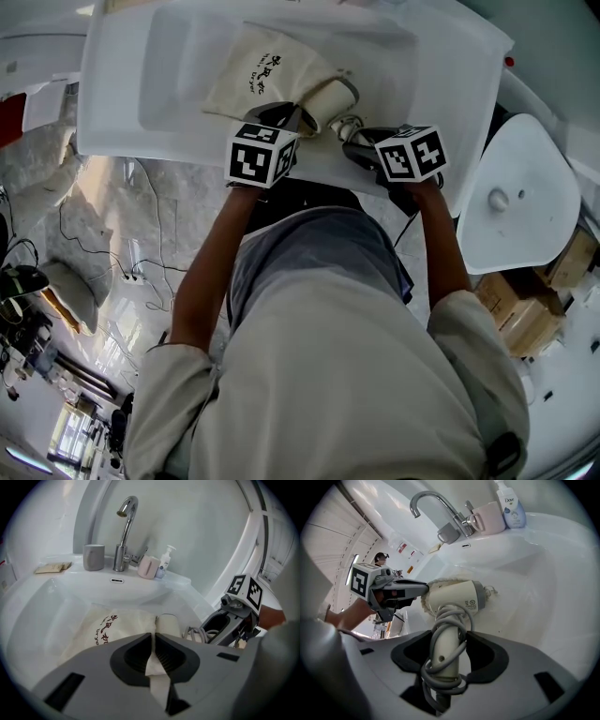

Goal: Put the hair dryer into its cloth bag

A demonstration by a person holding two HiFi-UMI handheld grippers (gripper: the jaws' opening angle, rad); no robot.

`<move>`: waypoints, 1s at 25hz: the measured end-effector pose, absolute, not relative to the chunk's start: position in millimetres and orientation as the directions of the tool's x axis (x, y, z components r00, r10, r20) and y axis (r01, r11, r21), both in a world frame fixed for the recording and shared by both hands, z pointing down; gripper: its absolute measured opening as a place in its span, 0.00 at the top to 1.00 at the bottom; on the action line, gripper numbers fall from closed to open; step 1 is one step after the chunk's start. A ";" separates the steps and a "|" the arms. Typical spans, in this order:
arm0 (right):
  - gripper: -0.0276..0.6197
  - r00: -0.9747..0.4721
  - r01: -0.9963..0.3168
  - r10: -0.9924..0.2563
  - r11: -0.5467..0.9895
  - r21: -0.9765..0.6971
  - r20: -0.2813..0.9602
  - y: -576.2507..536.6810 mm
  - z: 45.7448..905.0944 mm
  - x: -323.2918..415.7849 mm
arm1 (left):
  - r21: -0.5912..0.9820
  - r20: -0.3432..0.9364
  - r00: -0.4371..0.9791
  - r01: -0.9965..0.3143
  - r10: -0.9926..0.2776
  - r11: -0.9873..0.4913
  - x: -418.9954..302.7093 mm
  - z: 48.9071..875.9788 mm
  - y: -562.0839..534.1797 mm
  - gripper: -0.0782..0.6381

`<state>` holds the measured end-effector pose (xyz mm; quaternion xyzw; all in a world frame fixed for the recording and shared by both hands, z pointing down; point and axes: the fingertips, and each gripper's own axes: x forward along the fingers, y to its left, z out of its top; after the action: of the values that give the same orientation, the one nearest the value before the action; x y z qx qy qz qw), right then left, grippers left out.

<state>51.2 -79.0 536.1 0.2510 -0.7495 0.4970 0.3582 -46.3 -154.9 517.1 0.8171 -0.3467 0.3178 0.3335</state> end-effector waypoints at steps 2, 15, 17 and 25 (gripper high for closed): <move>0.59 -0.613 -0.734 -0.014 0.380 -0.563 0.790 -80.8 538.6 48.0 | 0.325 0.750 0.559 -0.776 -0.353 -0.540 -46.7 517.0 -155.0 0.84; 0.59 -0.592 -0.742 0.010 0.384 -0.550 0.806 -91.1 548.8 32.7 | 0.355 0.733 0.581 -0.770 -0.353 -0.530 -50.9 512.2 -154.8 0.84; 0.59 -0.592 -0.743 0.010 0.383 -0.549 0.806 -93.2 549.5 30.9 | 0.359 0.731 0.585 -0.768 -0.353 -0.531 -51.3 511.4 -155.1 0.84; 0.59 -0.591 -0.743 0.007 0.386 -0.547 0.807 -105.6 552.5 20.5 | 0.369 0.720 0.601 -0.755 -0.347 -0.542 -51.8 506.8 -156.7 0.84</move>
<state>20.5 -105.6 552.5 0.2481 -0.7417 0.4952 0.3783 -51.8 -156.7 506.8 0.8264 -0.3334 0.2971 0.3431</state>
